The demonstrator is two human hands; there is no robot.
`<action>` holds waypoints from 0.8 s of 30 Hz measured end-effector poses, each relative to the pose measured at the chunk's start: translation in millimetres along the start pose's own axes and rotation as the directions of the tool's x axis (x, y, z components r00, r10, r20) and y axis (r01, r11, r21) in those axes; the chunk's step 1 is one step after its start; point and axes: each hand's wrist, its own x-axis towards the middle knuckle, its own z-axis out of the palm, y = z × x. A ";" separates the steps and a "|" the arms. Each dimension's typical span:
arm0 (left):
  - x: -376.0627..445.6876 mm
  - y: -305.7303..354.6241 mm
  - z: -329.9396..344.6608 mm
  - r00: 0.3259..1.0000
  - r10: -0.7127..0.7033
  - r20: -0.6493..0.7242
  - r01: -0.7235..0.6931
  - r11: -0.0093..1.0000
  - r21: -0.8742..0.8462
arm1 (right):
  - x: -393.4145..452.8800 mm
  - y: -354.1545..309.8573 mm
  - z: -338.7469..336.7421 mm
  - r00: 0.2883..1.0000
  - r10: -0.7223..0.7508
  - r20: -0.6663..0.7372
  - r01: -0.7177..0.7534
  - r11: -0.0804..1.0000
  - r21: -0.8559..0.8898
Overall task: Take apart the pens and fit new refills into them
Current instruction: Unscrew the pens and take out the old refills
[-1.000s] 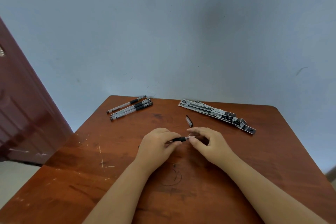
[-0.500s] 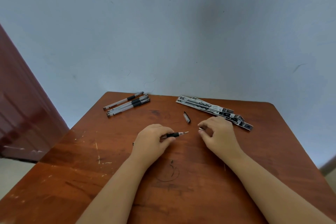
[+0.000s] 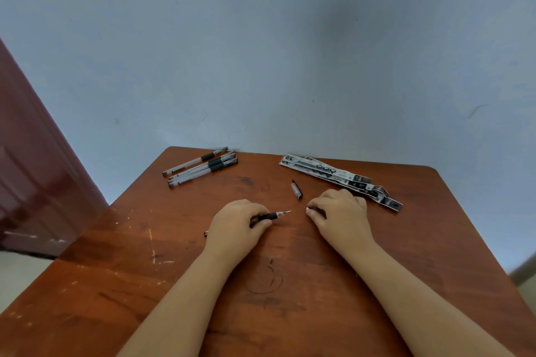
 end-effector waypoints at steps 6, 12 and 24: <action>0.1 1.2 1.6 1.000 0.003 0.012 -0.003 0.999 0.036 | 1.0 0.1 -1.5 0.998 0.034 0.056 -0.035 0.999 0.016; -2.1 5.1 1.7 0.997 0.065 -0.033 -0.063 0.996 0.056 | -1.6 4.3 -1.6 0.991 0.056 -0.120 -0.023 0.966 0.258; -3.3 5.3 -2.6 0.951 0.297 -0.086 -0.294 0.955 0.048 | -10.1 -4.5 1.2 0.942 -0.254 -0.219 0.304 0.923 0.237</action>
